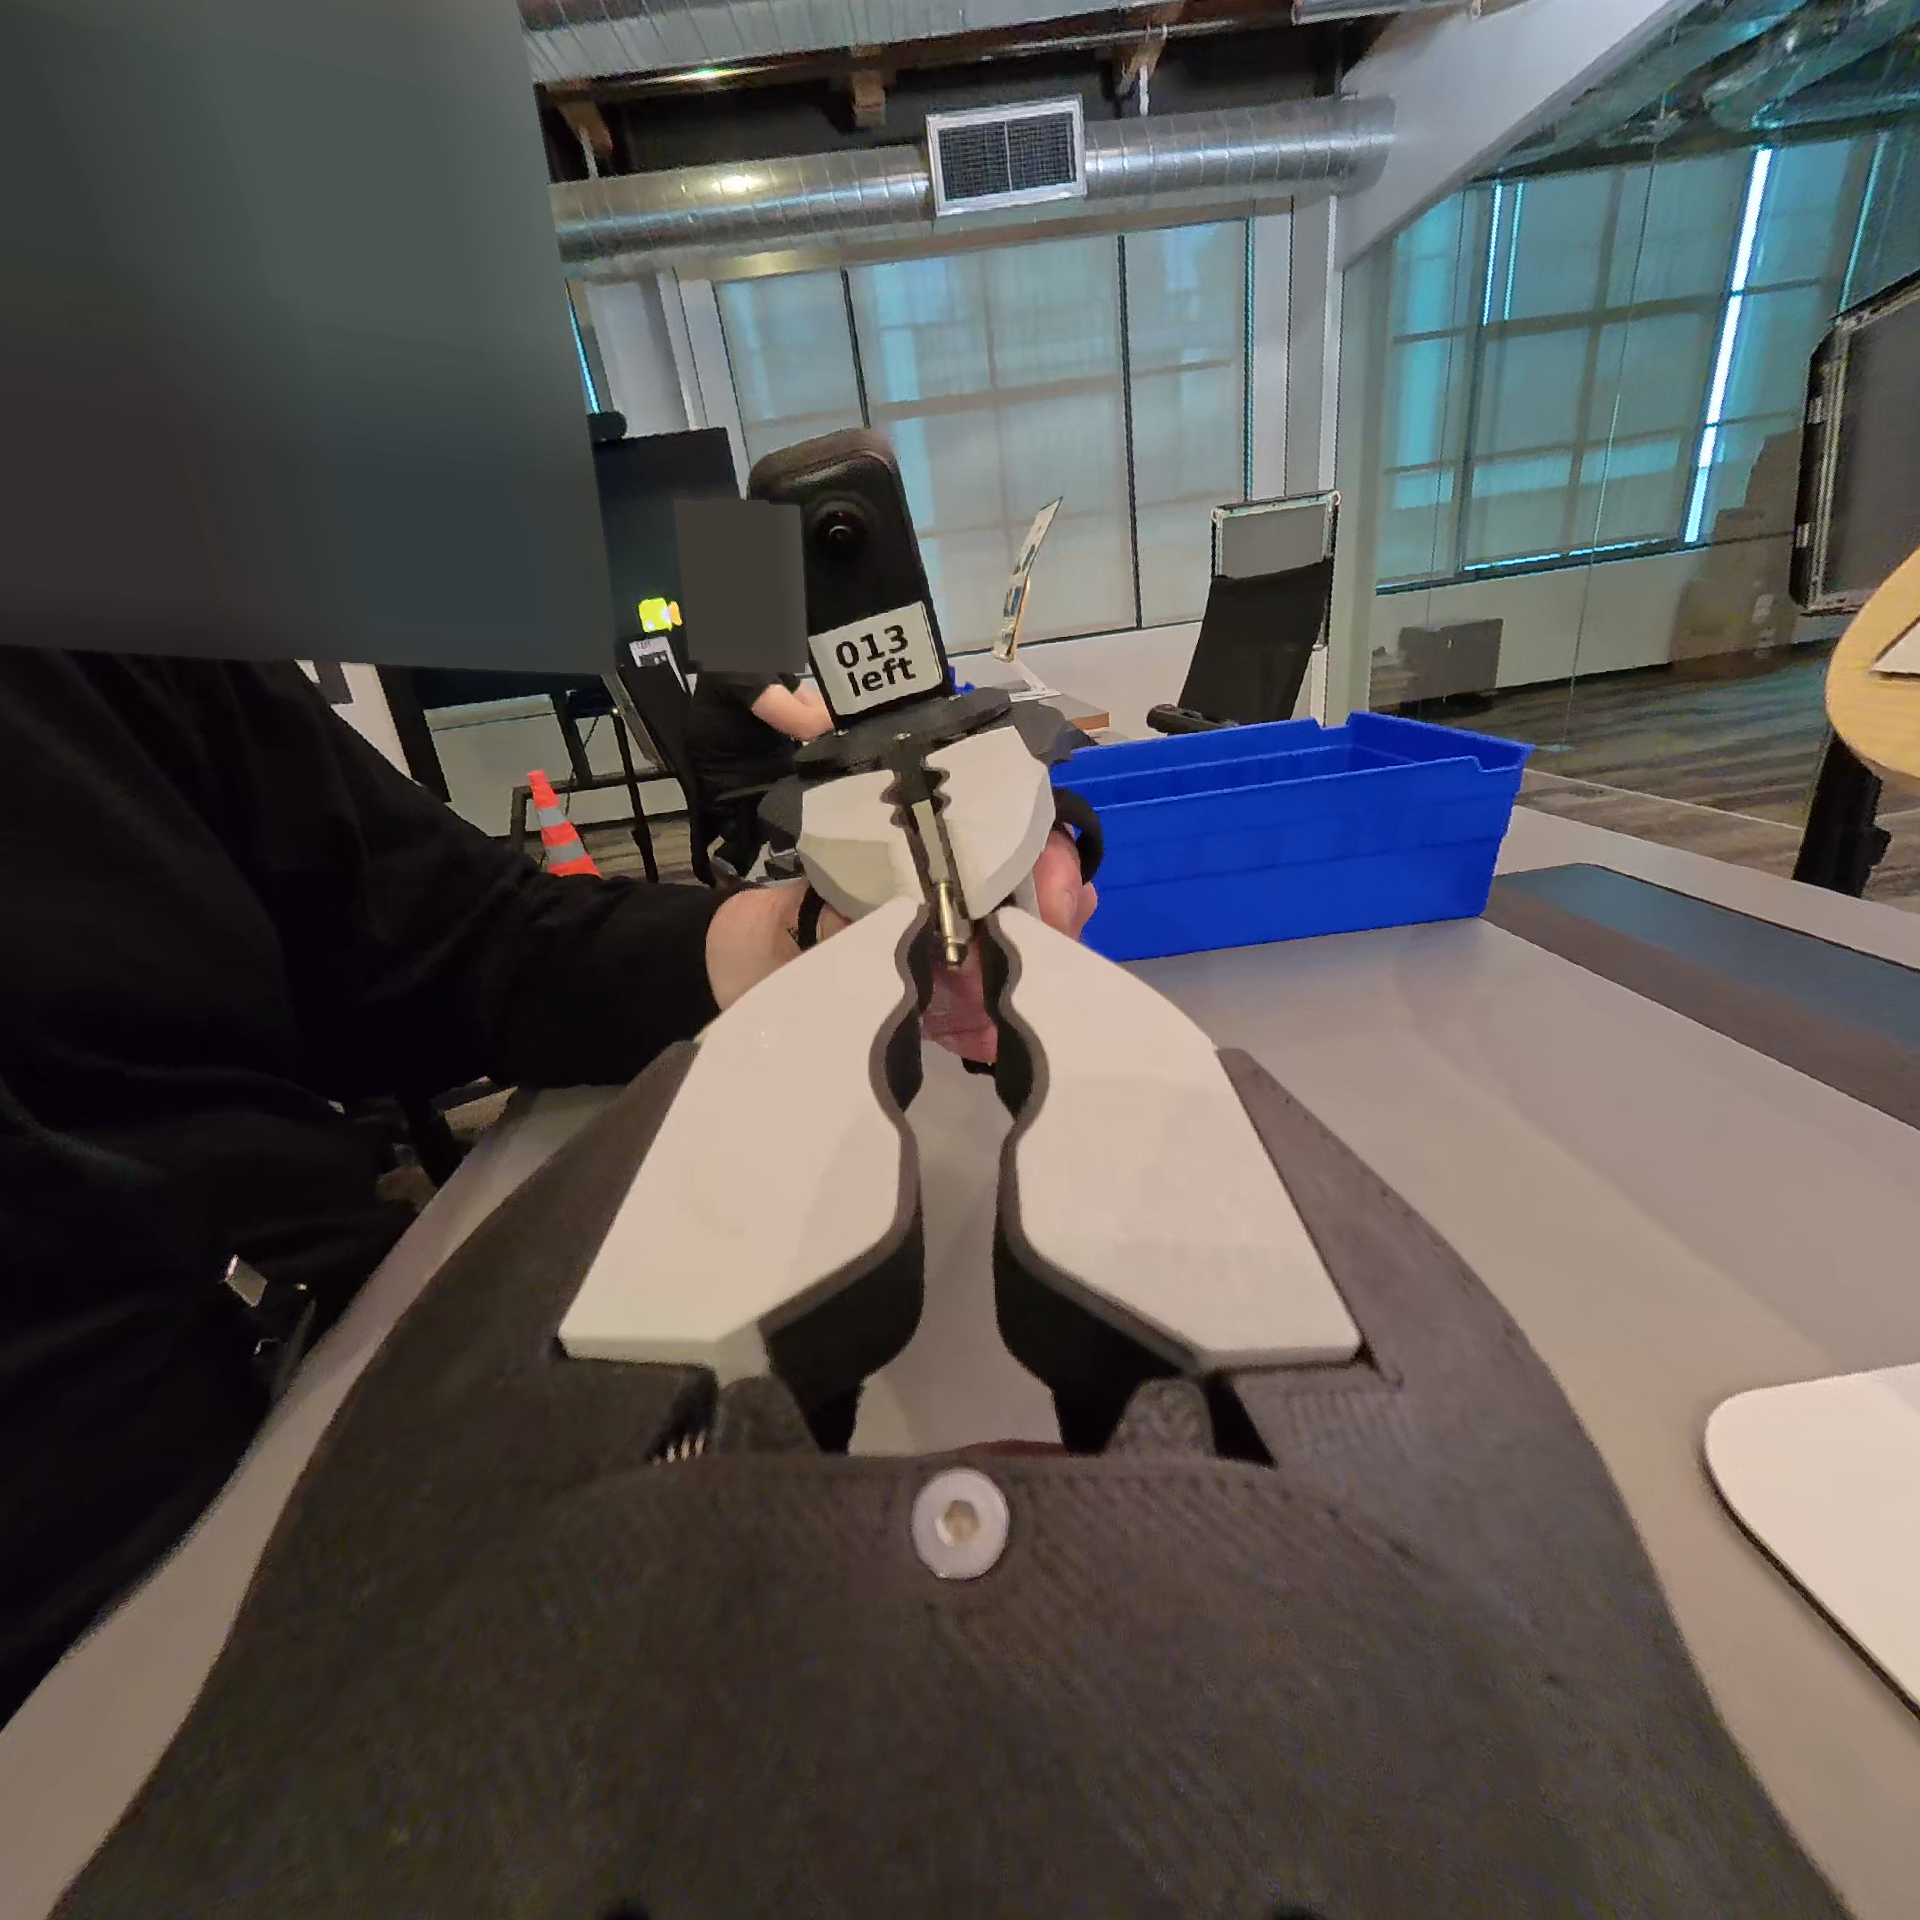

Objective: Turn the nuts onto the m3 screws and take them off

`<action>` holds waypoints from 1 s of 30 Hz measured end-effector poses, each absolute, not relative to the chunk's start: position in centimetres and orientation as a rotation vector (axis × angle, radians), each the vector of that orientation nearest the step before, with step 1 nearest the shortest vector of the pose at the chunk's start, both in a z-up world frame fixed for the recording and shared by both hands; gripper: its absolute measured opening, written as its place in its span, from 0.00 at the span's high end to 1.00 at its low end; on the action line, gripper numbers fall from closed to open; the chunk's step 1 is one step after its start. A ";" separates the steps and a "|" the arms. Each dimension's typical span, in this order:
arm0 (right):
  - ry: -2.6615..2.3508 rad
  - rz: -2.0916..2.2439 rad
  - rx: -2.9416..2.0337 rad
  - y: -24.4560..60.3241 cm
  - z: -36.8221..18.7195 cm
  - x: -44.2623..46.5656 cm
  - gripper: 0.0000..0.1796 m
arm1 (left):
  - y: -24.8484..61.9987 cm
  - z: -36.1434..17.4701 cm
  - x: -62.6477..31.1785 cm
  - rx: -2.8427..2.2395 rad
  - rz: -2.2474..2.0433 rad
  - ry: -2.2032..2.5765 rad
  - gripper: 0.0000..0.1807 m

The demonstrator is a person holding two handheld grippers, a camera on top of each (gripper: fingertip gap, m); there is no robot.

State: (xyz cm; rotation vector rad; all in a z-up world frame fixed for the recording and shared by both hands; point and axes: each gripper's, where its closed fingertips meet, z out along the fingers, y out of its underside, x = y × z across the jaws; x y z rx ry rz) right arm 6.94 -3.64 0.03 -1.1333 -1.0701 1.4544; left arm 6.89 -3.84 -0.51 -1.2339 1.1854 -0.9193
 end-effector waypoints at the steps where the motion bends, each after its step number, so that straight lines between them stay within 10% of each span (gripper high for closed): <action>1: -1.079 1.453 -1.138 -3.7 0.0 6.9 0.96 | -3.8 -0.4 6.9 -1.230 -0.913 1.183 0.98; 27: -1.160 1.452 -0.989 -5.8 1.8 7.6 1.00 | -2.7 -0.3 6.3 -1.271 -0.861 1.157 0.98; 30: -1.067 1.384 -1.065 -3.7 1.8 7.9 0.88 | -2.8 -0.3 6.3 -1.258 -0.860 1.171 0.98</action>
